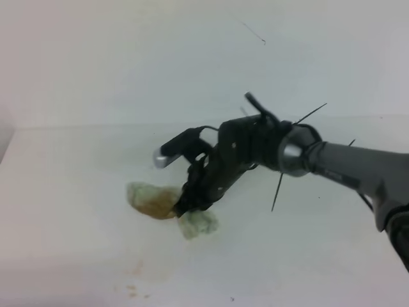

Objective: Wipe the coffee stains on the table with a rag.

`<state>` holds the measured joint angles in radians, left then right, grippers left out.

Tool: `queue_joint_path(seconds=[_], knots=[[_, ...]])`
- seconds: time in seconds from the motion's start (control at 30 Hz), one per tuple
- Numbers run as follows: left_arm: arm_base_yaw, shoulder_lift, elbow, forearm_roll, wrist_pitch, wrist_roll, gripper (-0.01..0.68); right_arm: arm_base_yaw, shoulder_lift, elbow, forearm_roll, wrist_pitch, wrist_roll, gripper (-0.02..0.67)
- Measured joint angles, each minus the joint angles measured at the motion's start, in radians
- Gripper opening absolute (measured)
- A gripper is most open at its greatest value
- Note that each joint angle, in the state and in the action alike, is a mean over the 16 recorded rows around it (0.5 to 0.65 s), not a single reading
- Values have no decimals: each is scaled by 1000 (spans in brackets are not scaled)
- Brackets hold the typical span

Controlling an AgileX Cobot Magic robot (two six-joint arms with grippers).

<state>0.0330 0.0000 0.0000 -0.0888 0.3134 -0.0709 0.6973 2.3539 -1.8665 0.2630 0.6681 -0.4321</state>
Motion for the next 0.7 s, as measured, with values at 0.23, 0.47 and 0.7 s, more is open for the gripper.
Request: queue_joint_path(seconds=[0.23, 0.47, 0.7], knots=[[0, 0, 0, 0, 0, 0, -2, -51, -59, 10, 8, -20, -58, 53], [0, 0, 0, 0, 0, 0, -2, -74, -193, 131, 31, -142, -129, 50], [0, 0, 0, 0, 0, 0, -2, -130, -382, 365, 37, -299, -152, 47]])
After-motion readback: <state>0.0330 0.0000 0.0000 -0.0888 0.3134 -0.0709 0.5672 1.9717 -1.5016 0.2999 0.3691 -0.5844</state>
